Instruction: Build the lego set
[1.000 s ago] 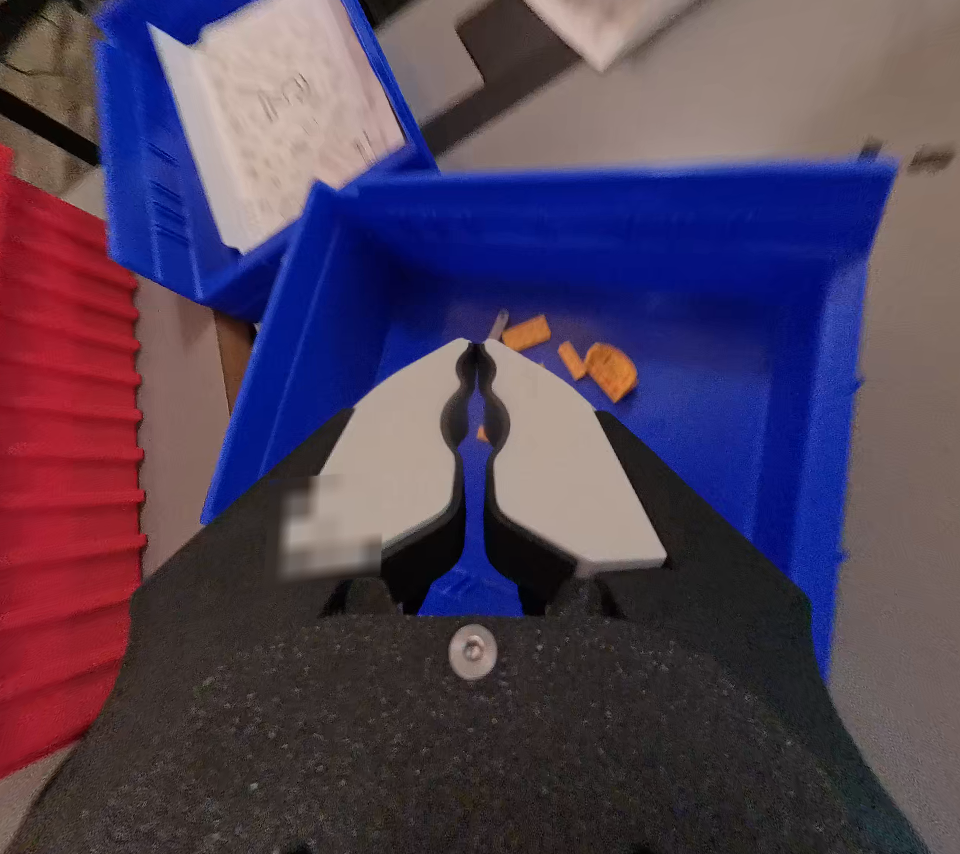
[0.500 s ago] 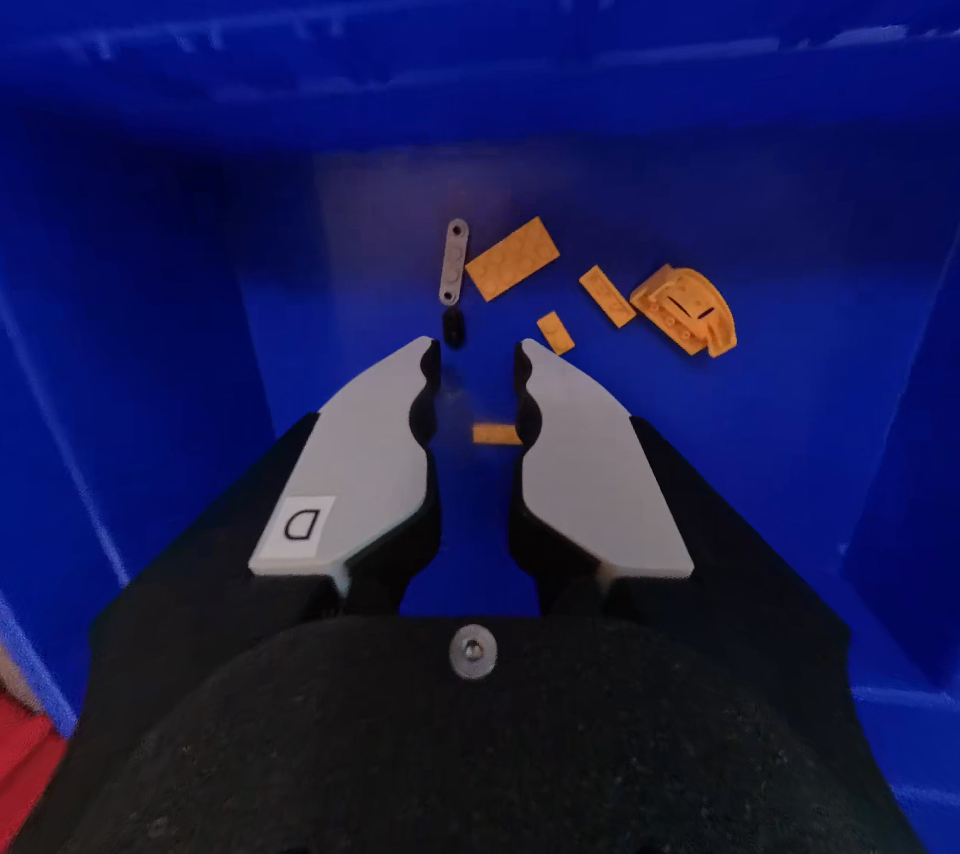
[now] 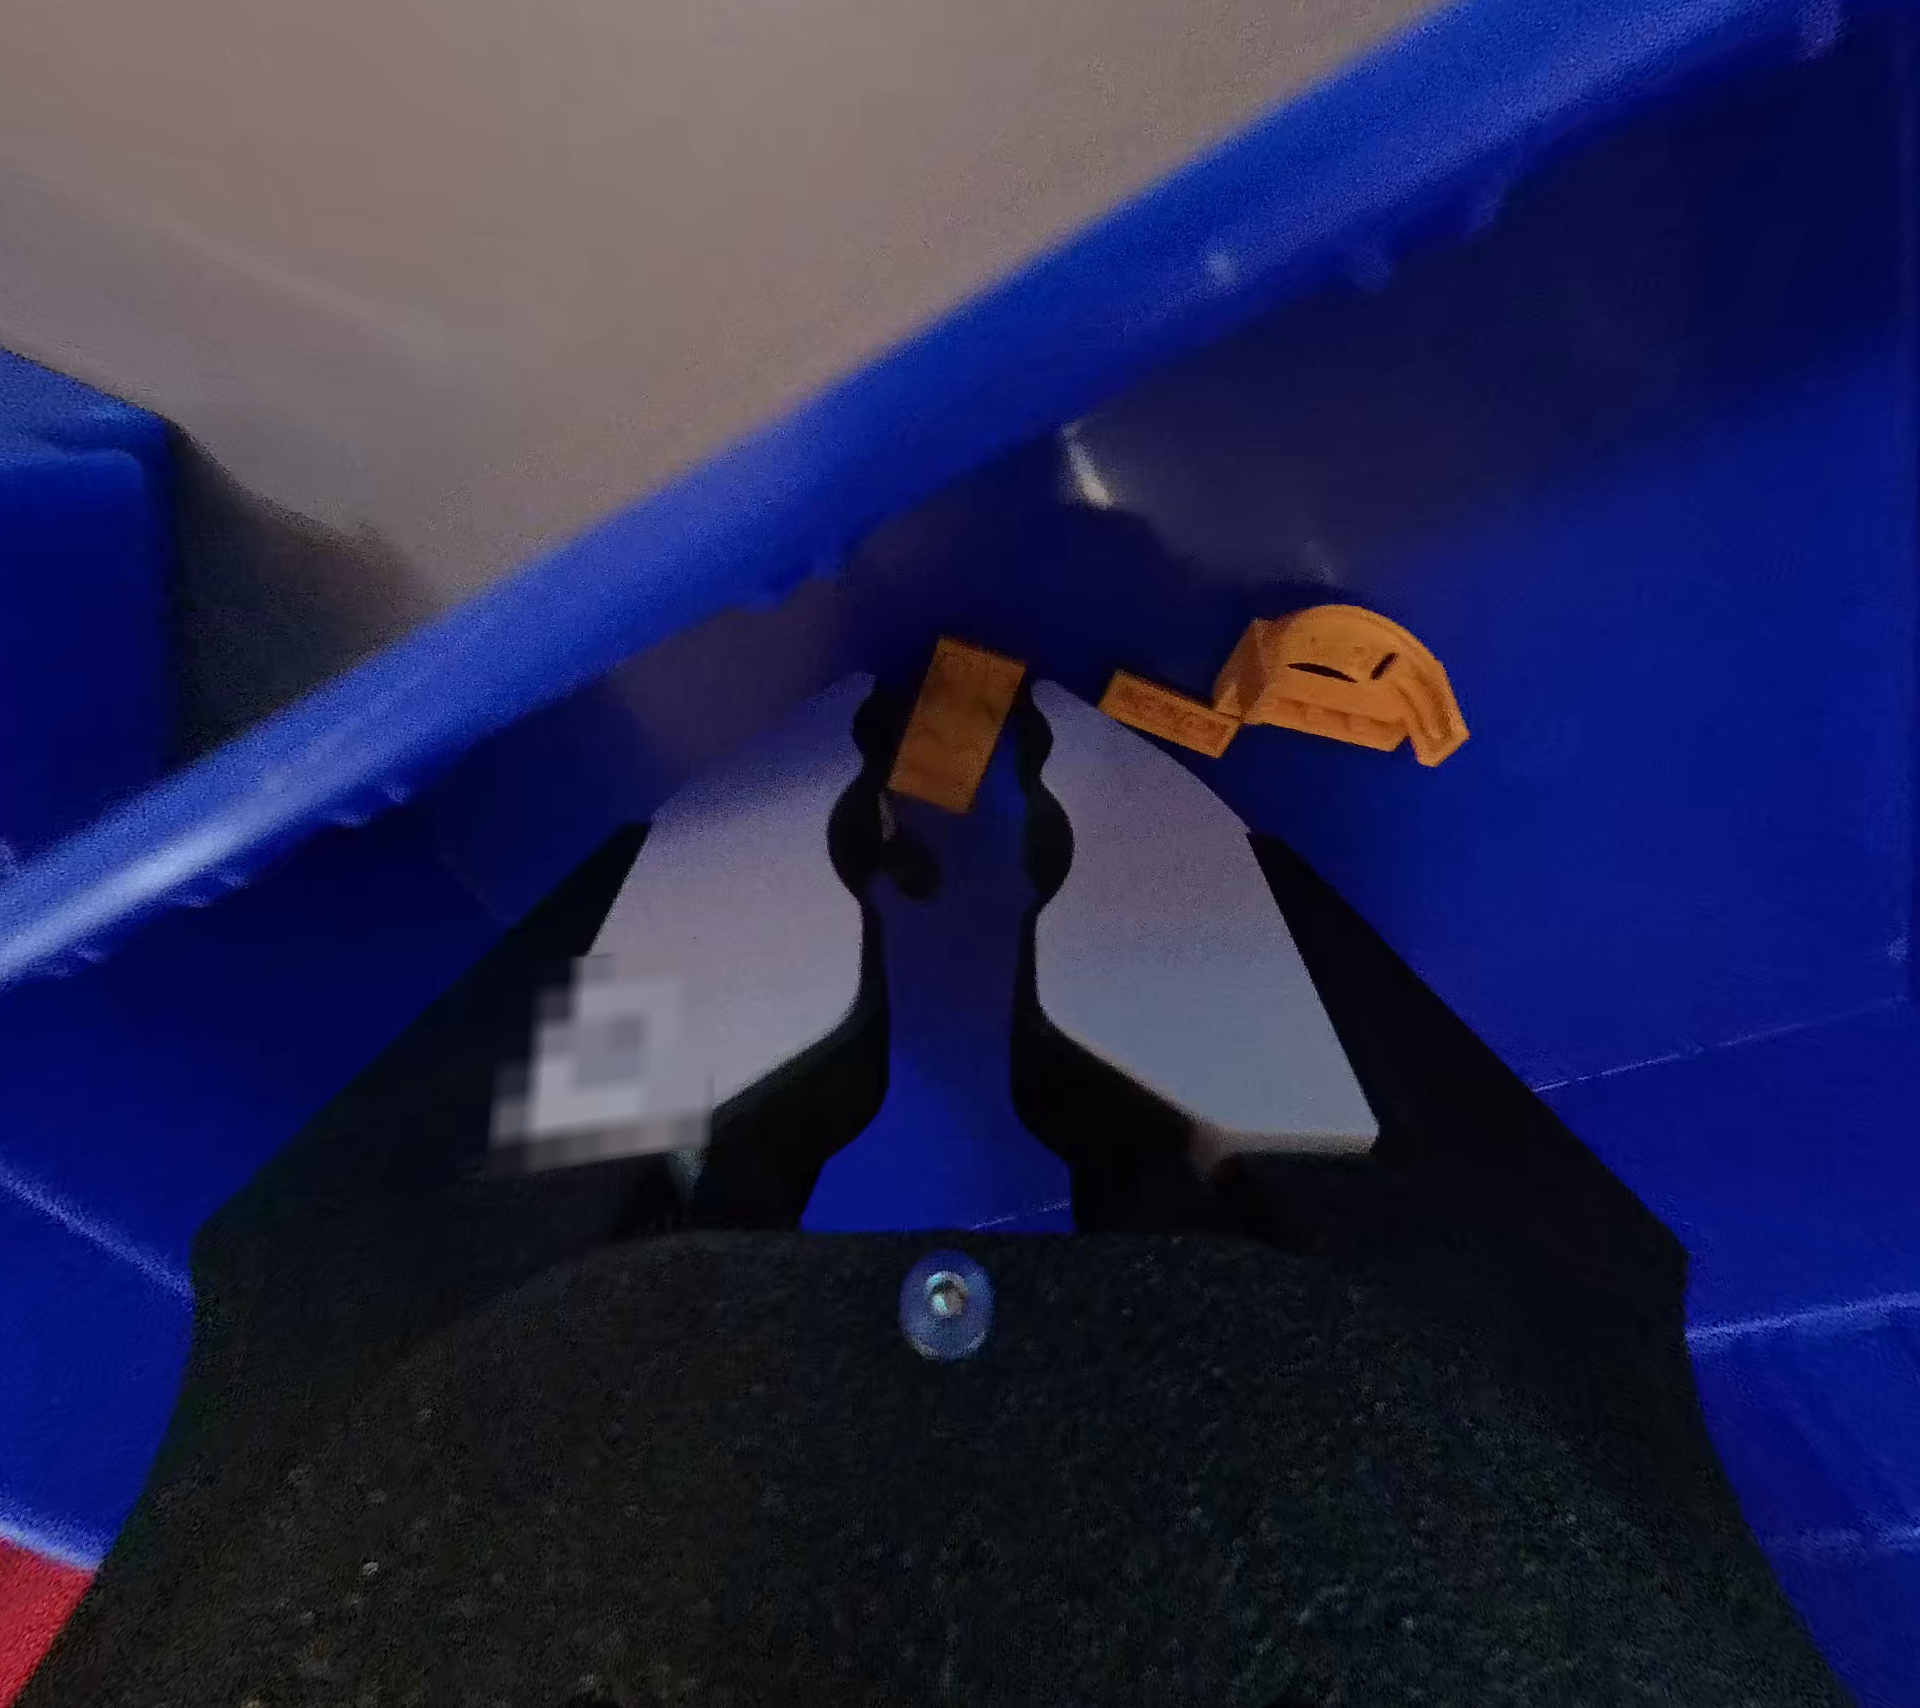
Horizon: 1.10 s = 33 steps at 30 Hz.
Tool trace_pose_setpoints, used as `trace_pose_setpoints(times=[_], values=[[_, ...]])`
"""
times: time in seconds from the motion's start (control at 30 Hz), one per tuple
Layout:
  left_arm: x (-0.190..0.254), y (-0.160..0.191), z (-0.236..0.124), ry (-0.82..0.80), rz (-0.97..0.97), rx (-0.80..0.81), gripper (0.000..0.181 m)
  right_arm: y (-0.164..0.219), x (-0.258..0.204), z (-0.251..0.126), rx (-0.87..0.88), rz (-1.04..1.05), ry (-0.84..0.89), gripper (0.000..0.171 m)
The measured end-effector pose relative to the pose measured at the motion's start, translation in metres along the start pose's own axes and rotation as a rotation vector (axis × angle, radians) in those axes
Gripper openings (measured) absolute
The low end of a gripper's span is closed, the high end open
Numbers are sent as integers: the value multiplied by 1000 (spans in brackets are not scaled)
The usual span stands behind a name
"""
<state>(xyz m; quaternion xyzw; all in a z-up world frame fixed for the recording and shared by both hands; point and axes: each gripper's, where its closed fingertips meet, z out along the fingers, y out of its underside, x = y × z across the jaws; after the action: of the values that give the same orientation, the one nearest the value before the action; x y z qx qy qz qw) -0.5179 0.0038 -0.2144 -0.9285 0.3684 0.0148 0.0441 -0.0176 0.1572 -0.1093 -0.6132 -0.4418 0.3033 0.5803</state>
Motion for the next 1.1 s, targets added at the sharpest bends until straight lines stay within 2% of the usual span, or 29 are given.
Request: trace_pose_setpoints(times=[0.03, 0.17, 0.3, 0.33, 0.4, 0.53, 0.63, 0.7, 0.77, 0.83, 0.97, 1.1], values=[[0, 0, 0, 3, 22, -17, 23, 1, 0, 0, -3, -1, 0, 0], [3, 0, 1, 27, 43, -28, 17, 3, 0, 1, -15, 1, -5, 0], [6, 5, 0, 30, -76, -50, 17, 3, 0, 1, -14, 3, -6, 0], [8, 10, -3, 0, -56, -69, 17, 2, 0, 0, -10, 4, -5, 0], [20, 2, -24, -9, -70, -6, 16, 0, -1, -1, -1, 6, -8, 0], [79, -73, -93, -31, 18, 206, 16, -6, -2, -3, 24, 11, -18, 0], [146, -150, -111, 6, 121, 299, 16, -6, -5, -3, 22, 10, -28, 0], [188, -201, -101, 57, 152, 340, 16, -5, -6, -3, 19, -11, -21, 0], [227, -243, -76, 147, 150, 353, 16, -7, -6, -5, 28, -29, -10, 0], [258, -271, -45, 186, 189, 313, 16, -9, -3, -6, 36, -40, 4, 0], [297, -307, -10, 184, 258, 285, 16, -9, -1, -7, 42, -32, 12, 0], [306, -313, 3, 142, 279, 261, 16, -8, -3, -6, 39, -32, 3, 0]])
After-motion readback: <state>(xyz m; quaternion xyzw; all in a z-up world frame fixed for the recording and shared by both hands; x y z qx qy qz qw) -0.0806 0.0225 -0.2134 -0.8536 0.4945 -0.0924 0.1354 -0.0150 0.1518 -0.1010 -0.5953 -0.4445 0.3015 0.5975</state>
